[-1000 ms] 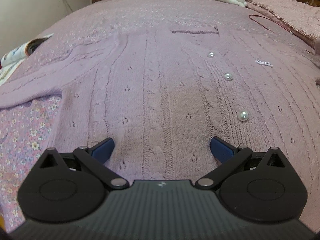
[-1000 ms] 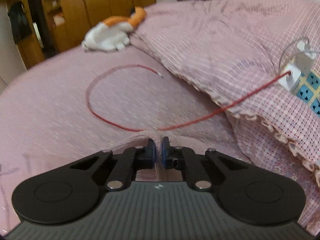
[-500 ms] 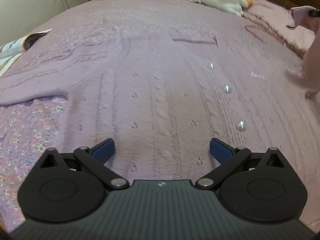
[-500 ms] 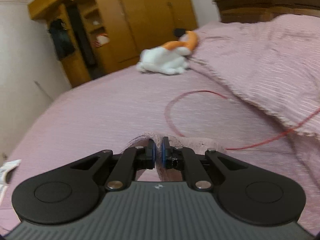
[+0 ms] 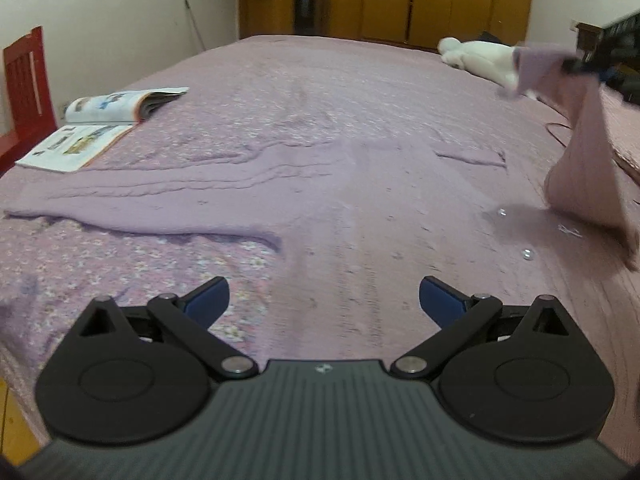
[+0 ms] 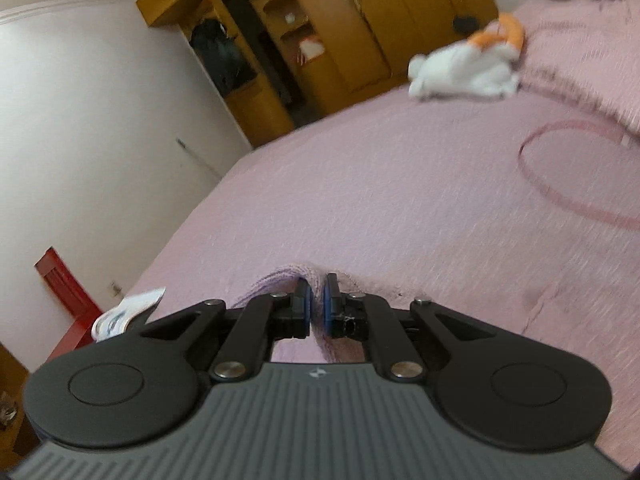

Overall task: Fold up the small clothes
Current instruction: 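Lift the sleeve and fold it across the cardigan body, then release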

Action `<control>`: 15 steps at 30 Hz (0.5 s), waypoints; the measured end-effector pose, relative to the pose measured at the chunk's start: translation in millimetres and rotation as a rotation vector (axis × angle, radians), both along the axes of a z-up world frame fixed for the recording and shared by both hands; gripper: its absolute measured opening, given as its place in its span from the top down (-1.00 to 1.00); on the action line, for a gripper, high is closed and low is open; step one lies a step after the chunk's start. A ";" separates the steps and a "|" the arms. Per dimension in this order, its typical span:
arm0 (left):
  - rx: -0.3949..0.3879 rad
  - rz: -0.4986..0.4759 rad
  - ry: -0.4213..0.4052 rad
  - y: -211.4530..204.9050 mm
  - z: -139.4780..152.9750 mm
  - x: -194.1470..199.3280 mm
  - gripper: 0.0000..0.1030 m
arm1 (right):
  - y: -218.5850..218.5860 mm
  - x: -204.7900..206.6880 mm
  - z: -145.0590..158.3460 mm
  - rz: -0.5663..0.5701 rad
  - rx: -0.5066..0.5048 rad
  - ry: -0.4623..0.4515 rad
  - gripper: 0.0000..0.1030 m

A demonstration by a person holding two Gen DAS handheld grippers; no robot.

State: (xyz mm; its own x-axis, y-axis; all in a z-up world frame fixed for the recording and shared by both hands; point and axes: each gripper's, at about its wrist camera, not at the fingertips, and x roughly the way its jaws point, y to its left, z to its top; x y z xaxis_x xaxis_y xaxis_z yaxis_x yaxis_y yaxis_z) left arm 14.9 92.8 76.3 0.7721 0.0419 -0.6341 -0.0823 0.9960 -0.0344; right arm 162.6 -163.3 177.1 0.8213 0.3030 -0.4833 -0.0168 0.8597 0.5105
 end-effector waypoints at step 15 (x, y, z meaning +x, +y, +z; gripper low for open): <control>-0.031 0.010 0.033 8.8 -8.8 2.8 -1.00 | 49.9 42.2 -86.2 0.135 -0.015 0.159 0.88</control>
State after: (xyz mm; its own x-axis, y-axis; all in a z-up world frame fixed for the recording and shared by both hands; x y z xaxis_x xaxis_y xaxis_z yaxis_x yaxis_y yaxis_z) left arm 17.7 101.6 67.5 0.7507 0.0296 -0.6600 -0.0941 0.9936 -0.0624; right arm 204.8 -113.4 90.9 0.6868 0.3971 -0.6087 -0.0526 0.8625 0.5033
